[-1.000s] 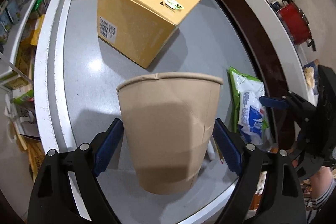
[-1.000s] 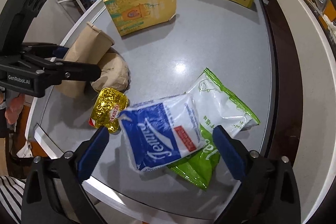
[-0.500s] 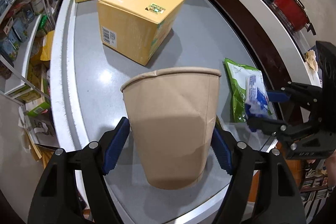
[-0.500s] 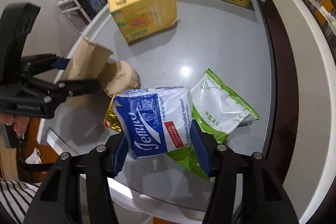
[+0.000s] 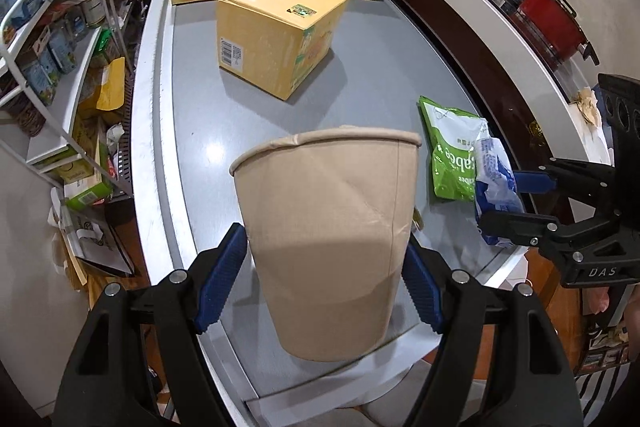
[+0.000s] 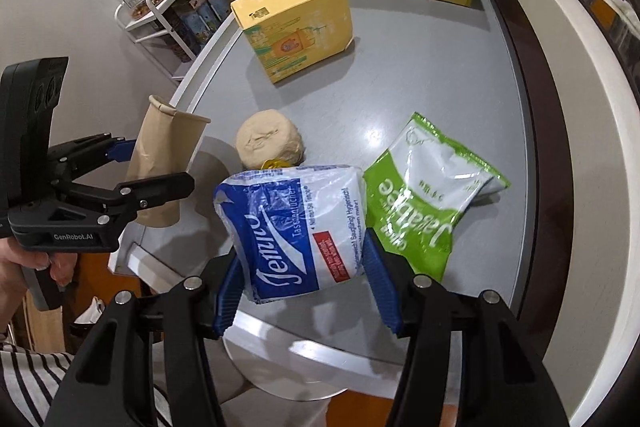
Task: Collect trash
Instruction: 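Carry the tissue pack and kraft cup over the white bin with both tools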
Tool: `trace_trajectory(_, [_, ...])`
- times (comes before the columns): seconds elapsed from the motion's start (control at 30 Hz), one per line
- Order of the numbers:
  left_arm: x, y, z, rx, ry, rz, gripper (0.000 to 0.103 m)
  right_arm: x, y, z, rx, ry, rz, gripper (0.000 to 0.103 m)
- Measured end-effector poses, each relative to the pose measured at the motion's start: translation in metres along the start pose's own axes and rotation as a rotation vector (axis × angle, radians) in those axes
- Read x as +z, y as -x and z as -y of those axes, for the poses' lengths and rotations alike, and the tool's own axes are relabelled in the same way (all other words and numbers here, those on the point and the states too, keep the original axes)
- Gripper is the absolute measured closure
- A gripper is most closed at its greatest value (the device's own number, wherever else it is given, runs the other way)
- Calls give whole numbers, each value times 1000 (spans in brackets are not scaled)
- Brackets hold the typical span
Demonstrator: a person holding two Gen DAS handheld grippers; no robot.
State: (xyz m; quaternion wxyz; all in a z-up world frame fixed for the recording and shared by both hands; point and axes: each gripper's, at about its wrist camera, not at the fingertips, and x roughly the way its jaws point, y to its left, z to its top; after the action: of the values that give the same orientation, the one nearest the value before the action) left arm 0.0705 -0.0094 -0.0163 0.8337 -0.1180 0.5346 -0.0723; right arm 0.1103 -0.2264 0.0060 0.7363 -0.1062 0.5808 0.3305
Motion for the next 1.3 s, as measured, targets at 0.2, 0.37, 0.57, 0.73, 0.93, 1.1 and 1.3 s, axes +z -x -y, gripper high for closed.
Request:
trace_trajectory(0.2, [-11,12,8,15,-2,23,28,-10,7,-6,34,-9,7,49])
trace_trajectory(0.37, [-22,22,17,15,-18,37,28,-17,18,-12,60,-7,23,49])
trace_trajectory(0.57, [-39,35,27,3,-30,43,28,-29,30,-19,89,2,33,49])
trace_trajectory(0.73, [-55,41,36,4,-42,35,28,-43,36,-24,103,18,22,49])
trace_trajectory(0.93, [-78,43,48,-28,-74,11,28,-63,36,-30,145,29,-13,49])
trace_trajectory(1.1, [-99,40,56,-39,-97,-29,28,-82,33,-35,157,43,-54,49])
trace_trajectory(1.3, [-123,32,66,-48,-119,-81,28,-108,21,-38,169,38,-123,49])
